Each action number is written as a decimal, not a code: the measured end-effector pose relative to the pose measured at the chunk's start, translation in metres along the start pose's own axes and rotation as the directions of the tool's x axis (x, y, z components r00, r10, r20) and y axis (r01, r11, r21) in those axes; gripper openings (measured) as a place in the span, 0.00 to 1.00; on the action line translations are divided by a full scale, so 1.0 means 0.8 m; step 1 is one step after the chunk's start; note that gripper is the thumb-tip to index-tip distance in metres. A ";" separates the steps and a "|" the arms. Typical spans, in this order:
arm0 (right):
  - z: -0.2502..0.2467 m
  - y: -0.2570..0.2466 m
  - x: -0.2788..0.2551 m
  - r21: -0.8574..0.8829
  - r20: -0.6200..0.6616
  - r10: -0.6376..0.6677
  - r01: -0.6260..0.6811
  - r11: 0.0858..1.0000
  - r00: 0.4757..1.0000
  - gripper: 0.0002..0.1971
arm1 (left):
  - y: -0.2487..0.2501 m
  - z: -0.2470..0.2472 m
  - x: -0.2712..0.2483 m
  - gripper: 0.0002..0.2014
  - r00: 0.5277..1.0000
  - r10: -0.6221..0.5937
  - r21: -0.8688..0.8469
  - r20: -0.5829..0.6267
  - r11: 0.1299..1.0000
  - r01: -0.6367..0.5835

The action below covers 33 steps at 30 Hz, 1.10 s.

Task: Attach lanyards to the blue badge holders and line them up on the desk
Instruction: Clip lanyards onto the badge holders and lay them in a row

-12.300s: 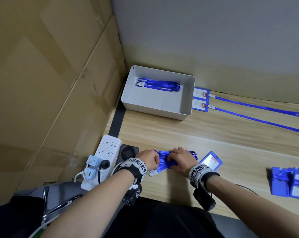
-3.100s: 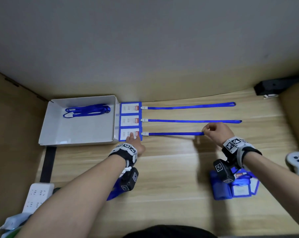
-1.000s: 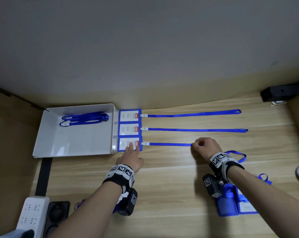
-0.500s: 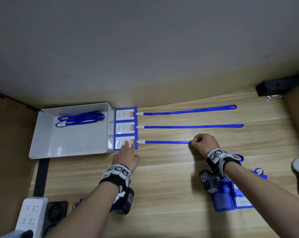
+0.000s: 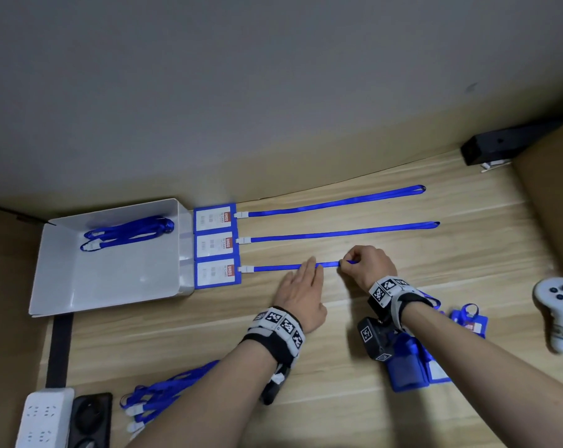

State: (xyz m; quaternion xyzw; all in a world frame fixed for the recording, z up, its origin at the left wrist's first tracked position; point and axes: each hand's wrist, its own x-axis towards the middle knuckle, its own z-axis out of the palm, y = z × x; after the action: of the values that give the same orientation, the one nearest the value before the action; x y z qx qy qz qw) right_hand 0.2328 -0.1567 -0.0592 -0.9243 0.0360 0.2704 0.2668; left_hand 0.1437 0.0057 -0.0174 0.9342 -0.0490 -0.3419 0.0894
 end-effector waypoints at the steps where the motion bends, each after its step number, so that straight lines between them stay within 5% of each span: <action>1: 0.001 0.000 0.000 0.000 -0.001 -0.002 0.002 1.000 1.000 0.06 | 0.010 0.007 0.005 0.40 0.999 -0.030 0.017 0.023 0.999 0.030; 21: -0.082 0.099 0.022 -0.171 0.032 -0.147 0.151 0.974 0.989 0.09 | 0.030 0.002 0.011 0.43 0.988 -0.153 -0.099 0.034 0.983 0.155; 33: -0.104 0.123 0.033 -0.039 -0.196 0.054 -0.063 0.997 0.979 0.11 | 0.035 -0.007 0.009 0.42 0.982 -0.178 -0.114 0.059 0.976 0.184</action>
State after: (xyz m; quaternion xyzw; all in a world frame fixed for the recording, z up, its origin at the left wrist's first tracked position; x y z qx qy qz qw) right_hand 0.2744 -0.2811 -0.0601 -0.9506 0.0831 0.1870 0.2332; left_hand 0.1522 -0.0218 -0.0120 0.9192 0.0546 -0.3734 0.1122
